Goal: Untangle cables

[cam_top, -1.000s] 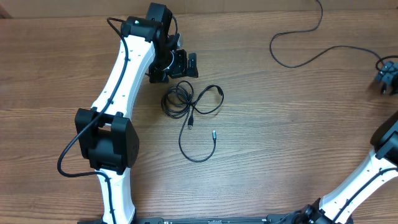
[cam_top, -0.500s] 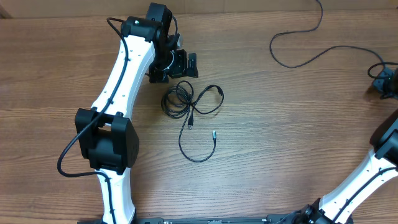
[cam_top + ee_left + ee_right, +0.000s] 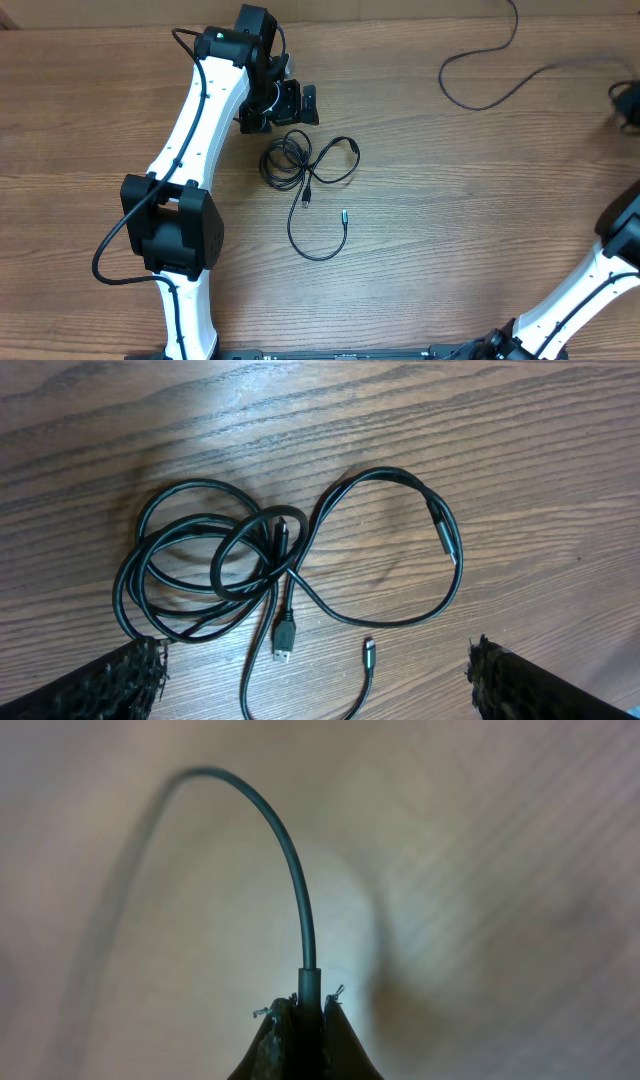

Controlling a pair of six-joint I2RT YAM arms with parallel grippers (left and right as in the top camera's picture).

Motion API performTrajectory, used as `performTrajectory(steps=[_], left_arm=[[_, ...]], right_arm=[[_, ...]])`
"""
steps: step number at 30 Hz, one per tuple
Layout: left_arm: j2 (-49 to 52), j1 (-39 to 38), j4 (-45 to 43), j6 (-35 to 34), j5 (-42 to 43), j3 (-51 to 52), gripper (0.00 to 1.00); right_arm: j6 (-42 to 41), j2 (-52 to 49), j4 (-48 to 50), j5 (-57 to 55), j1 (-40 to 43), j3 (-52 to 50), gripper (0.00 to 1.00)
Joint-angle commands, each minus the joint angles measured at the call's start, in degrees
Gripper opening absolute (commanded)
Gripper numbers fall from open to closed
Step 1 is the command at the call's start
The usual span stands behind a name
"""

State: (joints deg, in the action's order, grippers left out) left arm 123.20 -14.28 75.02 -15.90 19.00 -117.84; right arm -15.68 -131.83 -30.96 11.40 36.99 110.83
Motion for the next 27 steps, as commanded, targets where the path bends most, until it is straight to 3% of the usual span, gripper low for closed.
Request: performTrajectory(steps=[1, 4, 7, 8, 11, 12, 15, 27], left_arm=[[-0.72, -0.37, -0.11, 1.31, -0.37, -0.76, 1.0], [-0.72, -0.37, -0.11, 1.31, -0.37, -0.76, 0.99], [-0.72, -0.37, -0.11, 1.31, -0.35, -0.76, 1.0], [-0.72, -0.37, -0.11, 1.31, -0.37, -0.76, 1.0], [-0.72, -0.37, -0.11, 1.31, -0.37, -0.76, 1.0], [-0.72, -0.37, -0.11, 1.31, -0.37, -0.76, 1.0], [-0.72, -0.37, -0.11, 1.31, -0.37, -0.76, 1.0], [-0.72, -0.35, -0.11, 1.33, -0.35, -0.76, 1.0]], right_arm=[[-10.29, 7.41, 3.76, 11.3, -1.42, 3.8, 0.04], [-9.2, 7.72, 7.85, 15.3, -3.98, 3.8, 0.04], [-1.36, 7.48, 8.07, 14.03, -7.54, 3.74, 0.04], [1.64, 7.37, 7.8, 12.39, -8.96, 3.54, 0.11], [3.8, 7.08, 6.78, 2.69, -12.83, 2.91, 0.82], [3.8, 6.97, 6.34, -0.81, -14.03, 2.75, 0.92], [3.8, 6.69, 5.16, -5.66, -16.33, 2.75, 0.95], [3.76, 4.9, -0.11, -5.7, -19.87, 2.75, 0.93]])
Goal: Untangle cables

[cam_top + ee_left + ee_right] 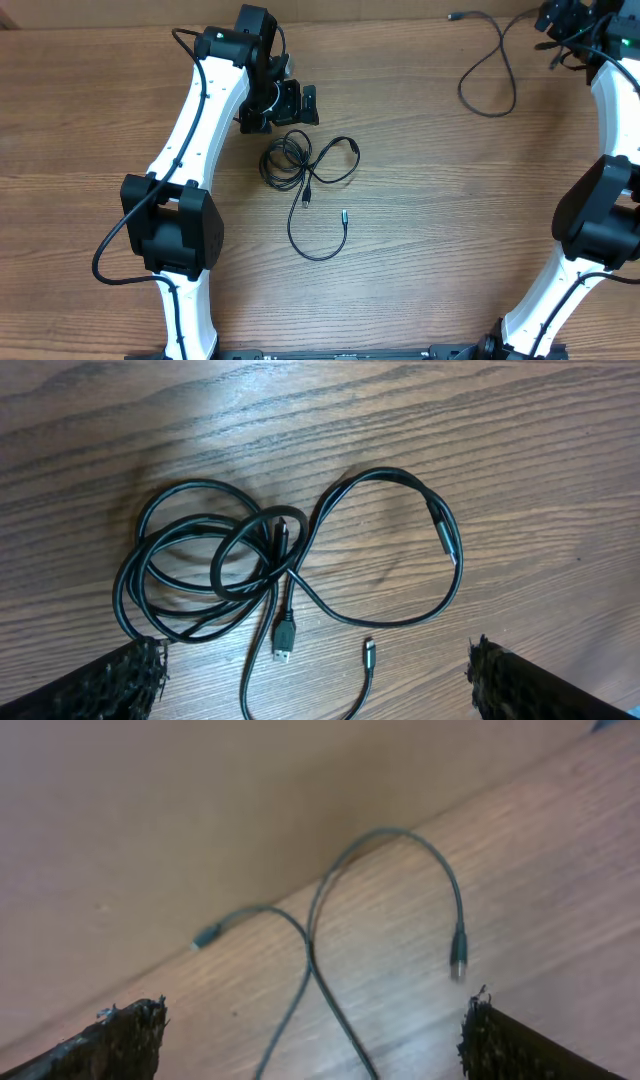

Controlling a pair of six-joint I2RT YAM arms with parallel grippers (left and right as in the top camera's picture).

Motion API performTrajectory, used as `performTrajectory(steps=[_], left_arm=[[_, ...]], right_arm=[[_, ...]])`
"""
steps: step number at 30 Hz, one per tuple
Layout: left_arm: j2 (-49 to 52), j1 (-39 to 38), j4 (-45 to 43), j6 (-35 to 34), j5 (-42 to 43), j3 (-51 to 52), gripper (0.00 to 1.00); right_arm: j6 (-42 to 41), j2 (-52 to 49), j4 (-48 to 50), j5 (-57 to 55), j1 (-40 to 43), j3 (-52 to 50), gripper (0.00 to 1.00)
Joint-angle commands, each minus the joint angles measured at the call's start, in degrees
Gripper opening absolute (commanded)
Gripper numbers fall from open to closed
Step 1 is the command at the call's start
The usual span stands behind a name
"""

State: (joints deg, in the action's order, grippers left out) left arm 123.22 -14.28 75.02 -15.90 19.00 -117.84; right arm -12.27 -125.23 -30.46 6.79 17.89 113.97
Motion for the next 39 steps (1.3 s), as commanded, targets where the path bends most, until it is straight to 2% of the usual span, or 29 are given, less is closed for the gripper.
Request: performTrajectory(steps=[1, 12, 15, 21, 27, 30, 39], left_arm=[[-0.74, -0.37, -0.11, 1.31, -0.35, -0.76, 0.99], [-0.74, -0.37, -0.11, 1.33, -0.35, -0.76, 0.99], [-0.74, -0.37, -0.11, 1.31, -0.35, -0.76, 0.99], [-0.74, -0.37, -0.11, 1.31, -0.37, -0.76, 1.0], [-0.74, -0.37, -0.11, 1.33, -0.37, -0.76, 1.0], [-0.74, -0.37, -0.13, 1.31, -0.37, -0.76, 1.0], [-0.74, -0.37, -0.11, 1.31, -0.35, -0.76, 0.99]], right_arm=[[0.35, -2.08, -1.33, -1.14, -0.98, -0.39, 0.93], [0.31, -1.6, -9.4, -0.63, -2.56, -0.42, 0.95], [-1.31, 1.51, -13.2, -0.26, -2.84, -0.39, 0.99], [-7.48, 10.43, -20.83, 2.99, -2.82, -0.37, 1.0], [-7.43, 18.18, -29.38, 16.96, -2.84, -0.37, 1.0], [-7.43, 20.87, -33.94, 18.43, -2.91, -0.37, 0.96], [-5.2, 26.53, -44.87, 18.38, -5.66, -0.37, 0.95]])
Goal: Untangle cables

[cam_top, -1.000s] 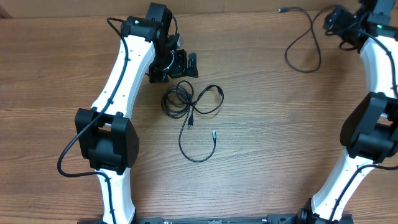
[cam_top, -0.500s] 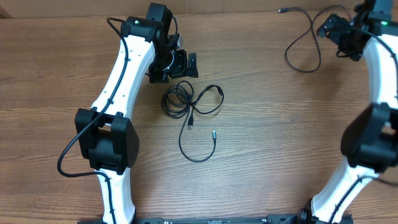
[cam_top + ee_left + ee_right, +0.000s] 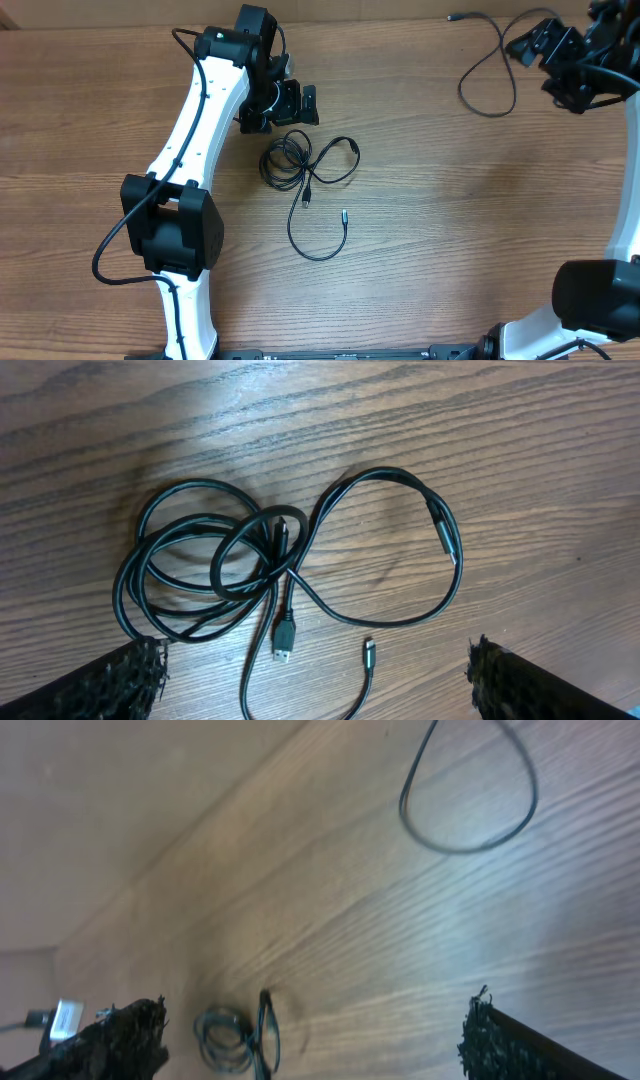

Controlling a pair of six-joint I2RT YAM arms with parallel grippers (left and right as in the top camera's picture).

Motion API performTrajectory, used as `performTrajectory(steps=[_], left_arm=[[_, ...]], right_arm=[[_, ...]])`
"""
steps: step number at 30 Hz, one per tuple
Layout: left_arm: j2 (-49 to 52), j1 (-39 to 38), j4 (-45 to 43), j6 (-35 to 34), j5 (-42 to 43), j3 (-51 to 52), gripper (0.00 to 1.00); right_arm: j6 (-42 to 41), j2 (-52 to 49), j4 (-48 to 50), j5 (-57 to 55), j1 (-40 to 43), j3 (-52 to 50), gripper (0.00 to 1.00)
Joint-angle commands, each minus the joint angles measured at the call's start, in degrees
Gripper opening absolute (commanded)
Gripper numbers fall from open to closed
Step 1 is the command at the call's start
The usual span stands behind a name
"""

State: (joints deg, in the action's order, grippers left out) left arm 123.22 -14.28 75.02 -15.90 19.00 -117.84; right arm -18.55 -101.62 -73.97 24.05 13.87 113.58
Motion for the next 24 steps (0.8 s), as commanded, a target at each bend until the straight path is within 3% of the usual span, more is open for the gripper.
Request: performTrajectory(steps=[1, 13, 19, 24], left_arm=[[-0.74, -0.37, -0.11, 1.31, -0.35, -0.76, 1.0], [-0.74, -0.37, -0.11, 1.31, -0.37, -0.76, 0.99], [-0.74, -0.37, -0.11, 1.31, -0.37, -0.76, 1.0], [-0.74, -0.37, -0.11, 1.31, -0.37, -0.76, 1.0]], right_arm=[[1.49, 3.28, -2.23, 1.11, -2.27, 0.02, 0.95], [5.09, 4.02, -10.23, -0.24, -12.61, 0.0, 0.91], [5.33, 3.89, -10.51, -3.87, -17.27, -0.02, 0.99], [5.33, 3.78, -10.08, -3.87, -20.26, -2.34, 1.0]])
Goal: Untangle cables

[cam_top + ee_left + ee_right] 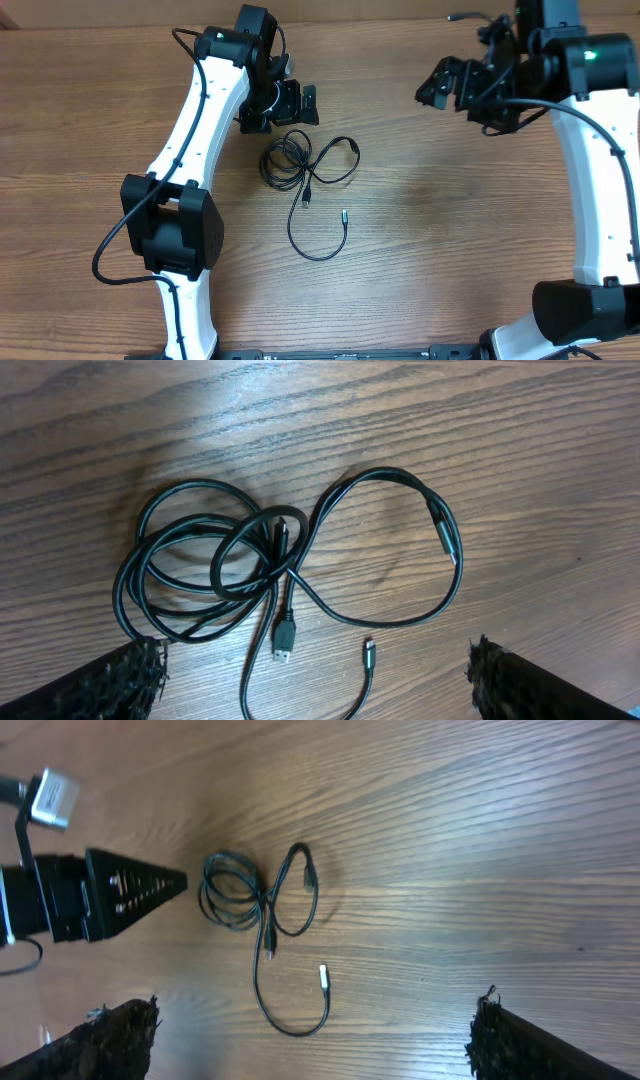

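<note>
A tangle of thin black cable (305,168) lies at mid-table, its coils at the left and a loose loop trailing toward me with a USB plug (284,639) and a small silver-tipped plug (369,649). My left gripper (288,108) hovers open just behind the coils; its fingers (120,680) frame the tangle (280,565) in the left wrist view. To the right and apart from the tangle, my right gripper (447,85) is open and empty. In its wrist view the tangle (258,898) is far off. A separate black cable (468,17) shows only an end at the back right.
The wooden table (450,250) carries nothing else in view. My right arm (590,130) runs down the right side and covers most of the separate cable. My left arm (195,130) stretches along the left side. The table's back edge lies close behind both grippers.
My right gripper has moved left from the back right corner toward the middle, still open and empty. Its wrist view now shows the tangle more fully. The left gripper and tangle have not moved.
At first my right gripper was shut on a black cable at the far right edge. Then it was open at the back right with that cable lying on the table. It stood clear of the cable afterwards, and is now nearer the tangle. My left gripper stayed open behind the coils throughout.
</note>
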Controlling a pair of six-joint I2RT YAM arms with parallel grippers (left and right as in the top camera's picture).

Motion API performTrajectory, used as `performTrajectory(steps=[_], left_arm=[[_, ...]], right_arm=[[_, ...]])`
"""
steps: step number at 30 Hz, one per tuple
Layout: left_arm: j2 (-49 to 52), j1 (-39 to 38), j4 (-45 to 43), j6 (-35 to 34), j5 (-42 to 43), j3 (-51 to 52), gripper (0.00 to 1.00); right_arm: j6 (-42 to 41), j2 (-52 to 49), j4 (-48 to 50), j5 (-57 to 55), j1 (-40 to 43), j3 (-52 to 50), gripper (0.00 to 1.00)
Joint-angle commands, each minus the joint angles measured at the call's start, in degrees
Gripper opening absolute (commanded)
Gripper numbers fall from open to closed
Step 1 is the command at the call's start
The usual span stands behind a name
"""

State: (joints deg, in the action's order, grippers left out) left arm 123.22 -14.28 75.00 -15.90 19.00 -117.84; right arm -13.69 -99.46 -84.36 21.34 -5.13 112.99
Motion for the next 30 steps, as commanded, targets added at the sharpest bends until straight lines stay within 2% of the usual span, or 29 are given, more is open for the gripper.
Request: performTrajectory(steps=[1, 10, 18, 22, 30], left_arm=[[-0.74, -0.37, -0.09, 1.31, -0.35, -0.76, 1.0], [-0.74, -0.37, -0.09, 1.31, -0.35, -0.76, 1.0], [-0.74, -0.37, -0.09, 1.31, -0.35, -0.76, 0.99], [-0.74, -0.31, -0.09, 1.31, -0.37, -0.76, 1.0], [-0.74, -0.33, -0.09, 1.31, -0.35, -0.76, 1.0]], right_arm=[[0.48, 1.6, 0.33, -1.16, -1.7, -2.45, 1.0], [0.24, 1.4, 5.01, 2.69, -3.61, -12.83, 1.0], [-0.15, 1.36, 16.41, 7.43, -3.85, -21.86, 1.0], [-5.03, 1.33, 23.23, 7.48, -4.59, -27.15, 0.99], [-9.92, 1.29, 38.18, 7.39, -8.17, -36.96, 0.87]])
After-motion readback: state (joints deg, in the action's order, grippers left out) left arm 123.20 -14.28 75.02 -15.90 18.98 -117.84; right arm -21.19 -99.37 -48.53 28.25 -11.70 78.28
